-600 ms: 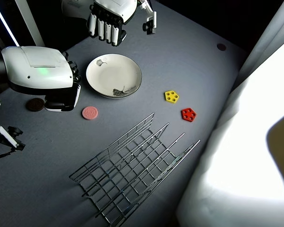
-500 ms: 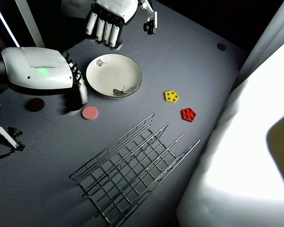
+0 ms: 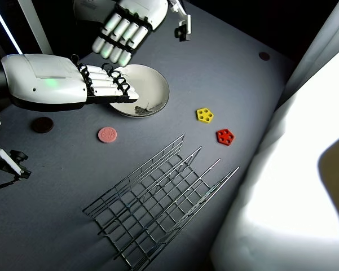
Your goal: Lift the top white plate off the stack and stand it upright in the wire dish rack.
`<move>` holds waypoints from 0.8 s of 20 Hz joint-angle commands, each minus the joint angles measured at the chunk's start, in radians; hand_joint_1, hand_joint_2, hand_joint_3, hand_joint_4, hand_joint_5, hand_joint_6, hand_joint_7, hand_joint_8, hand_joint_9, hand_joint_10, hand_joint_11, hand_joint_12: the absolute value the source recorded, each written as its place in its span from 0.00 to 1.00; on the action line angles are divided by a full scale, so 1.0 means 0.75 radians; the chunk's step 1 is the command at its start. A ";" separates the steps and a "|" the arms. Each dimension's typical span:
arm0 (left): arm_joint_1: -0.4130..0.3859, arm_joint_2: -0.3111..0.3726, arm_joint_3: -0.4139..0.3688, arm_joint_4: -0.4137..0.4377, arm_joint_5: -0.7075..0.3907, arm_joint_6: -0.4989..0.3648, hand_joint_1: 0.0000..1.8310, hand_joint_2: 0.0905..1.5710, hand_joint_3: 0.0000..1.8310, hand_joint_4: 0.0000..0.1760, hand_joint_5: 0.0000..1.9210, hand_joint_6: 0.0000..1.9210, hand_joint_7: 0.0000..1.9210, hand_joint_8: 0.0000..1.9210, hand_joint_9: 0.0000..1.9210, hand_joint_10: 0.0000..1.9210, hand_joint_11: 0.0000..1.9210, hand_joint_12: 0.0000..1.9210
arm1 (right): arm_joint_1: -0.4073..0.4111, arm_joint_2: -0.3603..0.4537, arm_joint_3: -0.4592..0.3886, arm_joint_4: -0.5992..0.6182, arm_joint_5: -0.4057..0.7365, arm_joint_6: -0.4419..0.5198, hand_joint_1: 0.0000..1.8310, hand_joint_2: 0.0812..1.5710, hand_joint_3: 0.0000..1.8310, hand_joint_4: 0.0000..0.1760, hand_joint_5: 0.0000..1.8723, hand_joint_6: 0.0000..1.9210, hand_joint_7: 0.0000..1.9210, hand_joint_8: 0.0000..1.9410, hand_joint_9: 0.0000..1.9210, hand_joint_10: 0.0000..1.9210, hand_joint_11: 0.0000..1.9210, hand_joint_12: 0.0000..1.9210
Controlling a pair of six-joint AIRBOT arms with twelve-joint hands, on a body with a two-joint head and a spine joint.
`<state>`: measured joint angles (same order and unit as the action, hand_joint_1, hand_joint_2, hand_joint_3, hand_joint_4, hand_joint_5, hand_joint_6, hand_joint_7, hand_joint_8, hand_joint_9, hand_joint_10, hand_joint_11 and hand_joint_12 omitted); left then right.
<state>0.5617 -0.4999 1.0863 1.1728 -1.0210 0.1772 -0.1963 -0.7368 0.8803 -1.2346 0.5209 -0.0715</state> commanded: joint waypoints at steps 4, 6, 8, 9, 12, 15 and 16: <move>-0.010 0.003 -0.021 -0.020 -0.091 -0.020 0.21 0.59 0.00 0.00 0.03 0.00 0.04 0.00 0.03 0.00 0.01 0.06 | 0.018 0.013 -0.008 0.055 0.080 -0.003 0.09 0.61 0.00 0.00 0.02 0.00 0.01 0.00 0.01 0.00 0.02 0.04; -0.028 -0.001 -0.020 -0.020 -0.082 -0.030 0.21 0.59 0.00 0.00 0.02 0.00 0.03 0.00 0.02 0.00 0.01 0.05 | 0.014 0.012 -0.008 0.048 0.080 -0.003 0.11 0.61 0.00 0.00 0.02 0.00 0.02 0.01 0.03 0.01 0.03 0.04; -0.030 -0.003 -0.018 0.005 -0.097 -0.029 0.21 0.59 0.00 0.00 0.02 0.00 0.02 0.00 0.01 0.00 0.01 0.05 | 0.012 0.012 -0.006 0.048 0.080 -0.003 0.08 0.62 0.00 0.00 0.02 0.00 0.02 0.00 0.02 0.00 0.03 0.04; -0.031 -0.004 -0.013 0.031 -0.093 -0.028 0.21 0.59 0.00 0.00 0.02 0.00 0.02 0.00 0.01 0.00 0.00 0.05 | 0.011 0.012 -0.005 0.048 0.082 -0.003 0.07 0.63 0.01 0.00 0.01 0.00 0.01 0.00 0.01 0.00 0.02 0.04; -0.037 -0.013 0.011 0.059 -0.081 -0.022 0.21 0.59 0.00 0.00 0.02 0.00 0.02 0.01 0.01 0.00 0.01 0.02 | 0.005 0.012 -0.004 0.048 0.099 -0.003 0.08 0.62 0.00 0.00 0.01 0.00 0.01 0.00 0.02 0.00 0.03 0.04; -0.035 -0.038 0.054 0.086 -0.088 -0.003 0.20 0.59 0.00 0.00 0.02 0.00 0.02 0.00 0.01 0.00 0.01 0.02 | -0.002 0.012 -0.002 0.051 0.119 -0.003 0.11 0.62 0.00 0.00 0.02 0.00 0.02 0.00 0.02 0.00 0.03 0.04; -0.031 -0.054 0.075 0.113 -0.085 0.014 0.20 0.59 0.00 0.00 0.02 0.00 0.02 0.00 0.02 0.00 0.02 0.03 | -0.006 0.013 -0.001 0.053 0.127 -0.003 0.12 0.61 0.00 0.00 0.02 0.00 0.02 0.00 0.03 0.00 0.04 0.04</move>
<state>0.5529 -0.5388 1.1488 1.3128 -1.0122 0.1837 -0.2062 -0.7383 0.8787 -1.2499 0.5529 -0.0750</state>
